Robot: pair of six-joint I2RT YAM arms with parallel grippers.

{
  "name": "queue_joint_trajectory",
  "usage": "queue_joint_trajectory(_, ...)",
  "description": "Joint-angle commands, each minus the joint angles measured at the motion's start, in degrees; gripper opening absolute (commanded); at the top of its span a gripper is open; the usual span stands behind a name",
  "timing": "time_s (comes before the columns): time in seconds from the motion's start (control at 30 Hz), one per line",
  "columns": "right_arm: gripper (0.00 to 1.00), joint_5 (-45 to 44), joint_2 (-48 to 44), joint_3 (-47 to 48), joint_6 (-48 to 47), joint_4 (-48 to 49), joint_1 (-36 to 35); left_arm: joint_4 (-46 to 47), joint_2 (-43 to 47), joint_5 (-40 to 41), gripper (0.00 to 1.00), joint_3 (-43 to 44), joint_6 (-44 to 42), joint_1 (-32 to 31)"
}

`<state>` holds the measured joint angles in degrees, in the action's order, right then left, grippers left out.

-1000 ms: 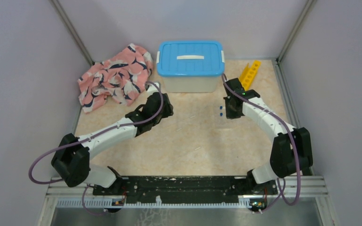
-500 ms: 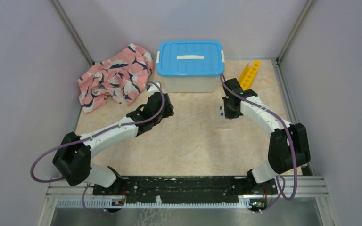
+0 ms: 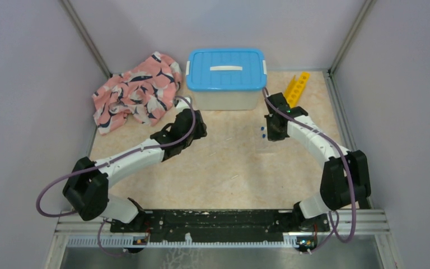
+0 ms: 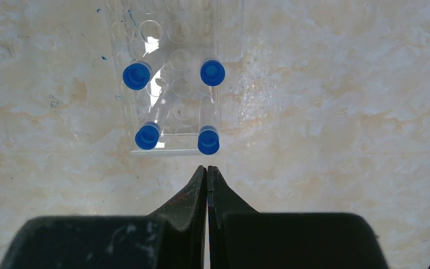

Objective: Organize the chemistry lab equipment
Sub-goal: Adjust the test tube in the slot of the test tube rack, then pick up the test tube rack from the center of the board.

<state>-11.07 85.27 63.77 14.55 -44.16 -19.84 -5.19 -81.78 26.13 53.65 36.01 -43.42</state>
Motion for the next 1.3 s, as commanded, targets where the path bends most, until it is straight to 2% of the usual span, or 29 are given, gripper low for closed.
queue_joint_trajectory(0.0,0.0,-1.0,-7.0,3.1,0.0,-0.5,-0.6,0.2,-0.2,1.2,0.53,1.9,-2.2,-0.3)
queue_joint_trajectory(0.1,0.05,-1.7,-10.7,4.2,1.7,1.1,-0.6,0.9,0.6,0.5,0.57,1.1,-4.7,-0.3)
queue_joint_trajectory(0.3,0.25,-6.8,-13.1,7.7,4.7,6.5,-0.2,1.7,2.3,-2.8,0.67,-2.1,-8.3,-0.3)
queue_joint_trajectory(0.53,0.34,-11.3,-10.0,9.5,6.8,13.7,5.4,1.3,-1.0,-9.7,0.71,-2.4,-12.3,-0.3)
queue_joint_trajectory(0.63,0.52,-14.3,-6.9,10.9,7.6,16.1,6.7,1.9,-3.8,-12.6,0.72,-1.7,-14.2,-0.3)
queue_joint_trajectory(0.67,0.55,-15.4,-5.8,11.5,7.8,16.5,7.2,2.3,-4.8,-13.6,0.72,-1.5,-14.8,-0.3)
queue_joint_trajectory(0.9,0.6,-15.0,3.8,15.9,8.4,20.3,11.6,4.8,-11.6,-17.5,0.75,1.6,-19.8,-0.8)
queue_joint_trajectory(1.27,0.62,-14.2,17.5,25.7,8.8,21.3,14.8,4.8,-20.0,-15.9,0.78,7.2,-25.8,-2.1)
